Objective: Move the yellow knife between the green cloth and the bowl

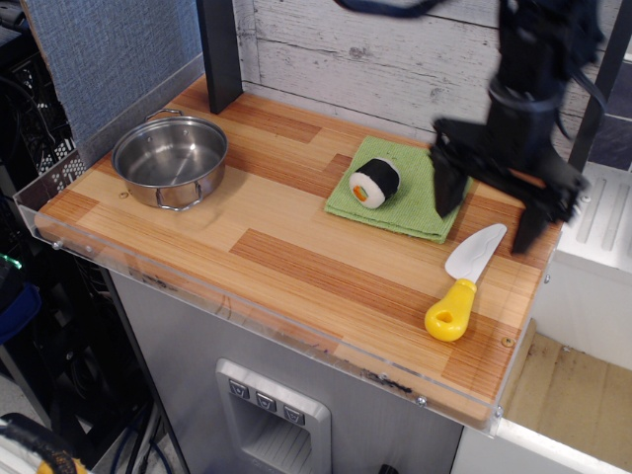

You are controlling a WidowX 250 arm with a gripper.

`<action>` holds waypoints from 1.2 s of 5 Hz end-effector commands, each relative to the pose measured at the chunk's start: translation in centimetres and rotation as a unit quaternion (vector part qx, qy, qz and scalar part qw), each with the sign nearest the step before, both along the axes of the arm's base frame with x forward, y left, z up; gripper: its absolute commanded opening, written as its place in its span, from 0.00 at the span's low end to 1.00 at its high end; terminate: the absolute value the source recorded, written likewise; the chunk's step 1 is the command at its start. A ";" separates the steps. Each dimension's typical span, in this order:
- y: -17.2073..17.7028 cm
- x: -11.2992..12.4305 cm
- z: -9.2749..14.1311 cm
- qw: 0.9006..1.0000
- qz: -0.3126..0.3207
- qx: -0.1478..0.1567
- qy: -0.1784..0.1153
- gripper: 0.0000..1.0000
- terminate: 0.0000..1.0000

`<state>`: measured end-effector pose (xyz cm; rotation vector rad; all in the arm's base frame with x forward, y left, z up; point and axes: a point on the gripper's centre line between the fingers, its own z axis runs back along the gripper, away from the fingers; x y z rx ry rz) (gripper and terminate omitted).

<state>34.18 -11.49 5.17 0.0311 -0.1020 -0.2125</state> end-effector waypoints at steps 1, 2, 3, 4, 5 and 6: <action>-1.7 -1.3 -1.2 1.000 0.015 -0.006 0.012 1.00 0.00; -1.5 -2.2 -2.0 0.999 0.022 0.011 0.032 1.00 0.00; -1.1 -2.8 -3.1 0.998 0.017 0.033 0.052 1.00 0.00; -0.4 -2.7 -1.6 0.999 0.013 0.026 0.032 1.00 0.00; -0.7 -1.6 2.2 0.999 -0.002 -0.024 -0.034 1.00 0.00; -0.2 -0.9 5.9 0.996 0.003 -0.043 -0.081 1.00 0.00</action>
